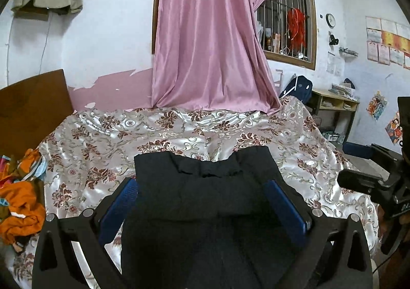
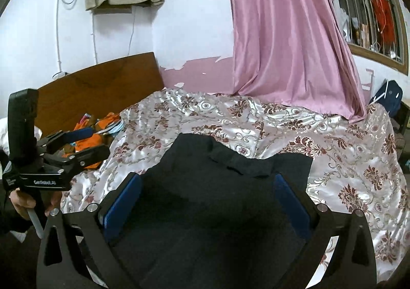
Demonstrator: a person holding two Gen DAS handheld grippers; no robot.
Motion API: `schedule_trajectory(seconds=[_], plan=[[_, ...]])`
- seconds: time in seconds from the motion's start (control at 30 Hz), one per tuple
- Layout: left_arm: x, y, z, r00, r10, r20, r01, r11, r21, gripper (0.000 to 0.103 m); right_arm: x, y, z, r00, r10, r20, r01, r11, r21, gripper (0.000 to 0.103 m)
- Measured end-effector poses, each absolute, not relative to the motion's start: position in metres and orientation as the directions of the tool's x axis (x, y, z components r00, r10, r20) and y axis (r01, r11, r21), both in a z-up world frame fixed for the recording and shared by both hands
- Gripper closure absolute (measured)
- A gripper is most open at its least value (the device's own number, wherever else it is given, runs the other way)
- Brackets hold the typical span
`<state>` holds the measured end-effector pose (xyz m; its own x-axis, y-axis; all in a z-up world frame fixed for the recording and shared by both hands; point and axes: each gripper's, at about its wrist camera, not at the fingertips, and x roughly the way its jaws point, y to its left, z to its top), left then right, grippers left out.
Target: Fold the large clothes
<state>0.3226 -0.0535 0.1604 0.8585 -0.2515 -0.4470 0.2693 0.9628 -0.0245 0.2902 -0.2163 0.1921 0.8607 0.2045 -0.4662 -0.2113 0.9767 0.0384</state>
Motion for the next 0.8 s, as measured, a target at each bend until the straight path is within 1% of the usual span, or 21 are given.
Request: schedule_trajectory(seconds=[0.17, 0.3, 0.47, 0.7, 0.8], plan=[[0.287, -0.05, 0.158, 0.864, -0.251, -0.436, 0.269, 0.963, -0.02, 0.0, 0.249, -0.207, 0.191, 0.87, 0.223, -0.441, -0.221, 0.974, 0.057, 0.002], [0.267, -0.049, 0.151, 0.855, -0.252, -0.454, 0.272, 0.962, -0.02, 0.0, 0.222, -0.205, 0.184, 0.873, 0.228, -0.432, -0.223, 0.973, 0.062, 0.002], [0.246, -0.051, 0.132, 0.844, -0.249, -0.475, 0.28, 0.96, -0.005, 0.0, 0.195, -0.204, 0.176, 0.882, 0.205, -0.425, -0.208, 0.977, 0.039, 0.002], [0.222, -0.05, 0.104, 0.846, -0.219, -0.486, 0.278, 0.959, 0.052, 0.001, 0.16, -0.2, 0.155, 0.889, 0.182, -0.421, -0.202, 0.979, -0.004, 0.002], [0.216, -0.047, 0.089, 0.836, -0.209, -0.507, 0.277, 0.959, 0.062, 0.0, 0.154, -0.201, 0.144, 0.888, 0.176, -0.424, -0.199, 0.98, -0.011, 0.002]])
